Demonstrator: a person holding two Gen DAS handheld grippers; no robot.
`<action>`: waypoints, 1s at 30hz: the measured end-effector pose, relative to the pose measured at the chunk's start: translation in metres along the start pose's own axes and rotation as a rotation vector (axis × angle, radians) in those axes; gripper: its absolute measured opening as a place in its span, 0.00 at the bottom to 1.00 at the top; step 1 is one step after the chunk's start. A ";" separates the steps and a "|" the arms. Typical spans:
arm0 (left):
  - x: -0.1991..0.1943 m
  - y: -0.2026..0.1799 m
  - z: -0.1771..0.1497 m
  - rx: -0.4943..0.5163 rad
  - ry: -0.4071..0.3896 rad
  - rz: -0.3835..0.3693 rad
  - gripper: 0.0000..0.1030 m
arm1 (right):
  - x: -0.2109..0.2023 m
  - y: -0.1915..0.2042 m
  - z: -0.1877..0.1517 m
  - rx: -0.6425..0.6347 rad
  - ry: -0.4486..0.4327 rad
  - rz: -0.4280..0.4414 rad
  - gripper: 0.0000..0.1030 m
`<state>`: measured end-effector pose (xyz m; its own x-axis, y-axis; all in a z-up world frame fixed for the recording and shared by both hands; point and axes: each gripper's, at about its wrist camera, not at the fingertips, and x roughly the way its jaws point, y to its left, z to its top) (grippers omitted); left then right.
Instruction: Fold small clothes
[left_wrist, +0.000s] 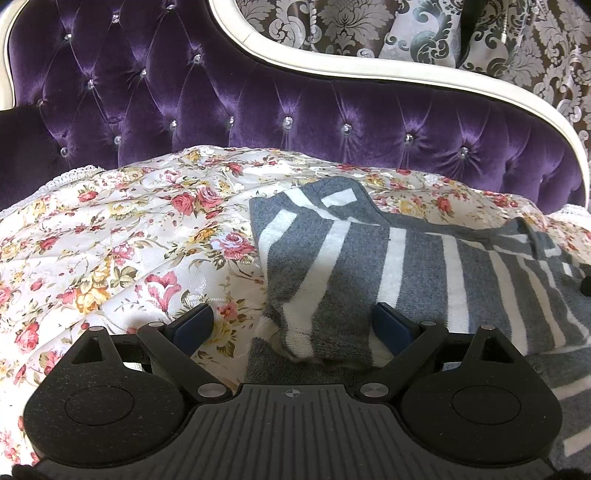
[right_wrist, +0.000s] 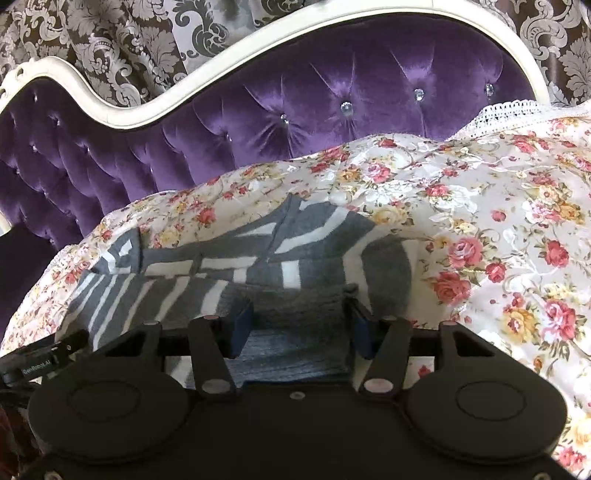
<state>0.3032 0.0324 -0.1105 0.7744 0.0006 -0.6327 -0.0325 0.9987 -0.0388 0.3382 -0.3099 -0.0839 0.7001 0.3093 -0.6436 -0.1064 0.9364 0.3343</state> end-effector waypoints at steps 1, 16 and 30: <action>0.000 0.000 0.000 0.000 0.000 -0.001 0.92 | 0.000 0.001 0.000 -0.004 0.003 0.001 0.60; 0.000 0.001 0.000 -0.002 0.000 -0.001 0.92 | -0.012 0.003 0.004 0.028 0.096 -0.062 0.28; -0.003 0.001 0.010 0.045 0.105 -0.029 0.92 | -0.030 0.012 0.009 -0.037 0.009 -0.157 0.89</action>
<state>0.3066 0.0343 -0.1010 0.7044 -0.0313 -0.7091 0.0195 0.9995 -0.0247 0.3227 -0.3092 -0.0542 0.7037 0.1598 -0.6923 -0.0217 0.9788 0.2038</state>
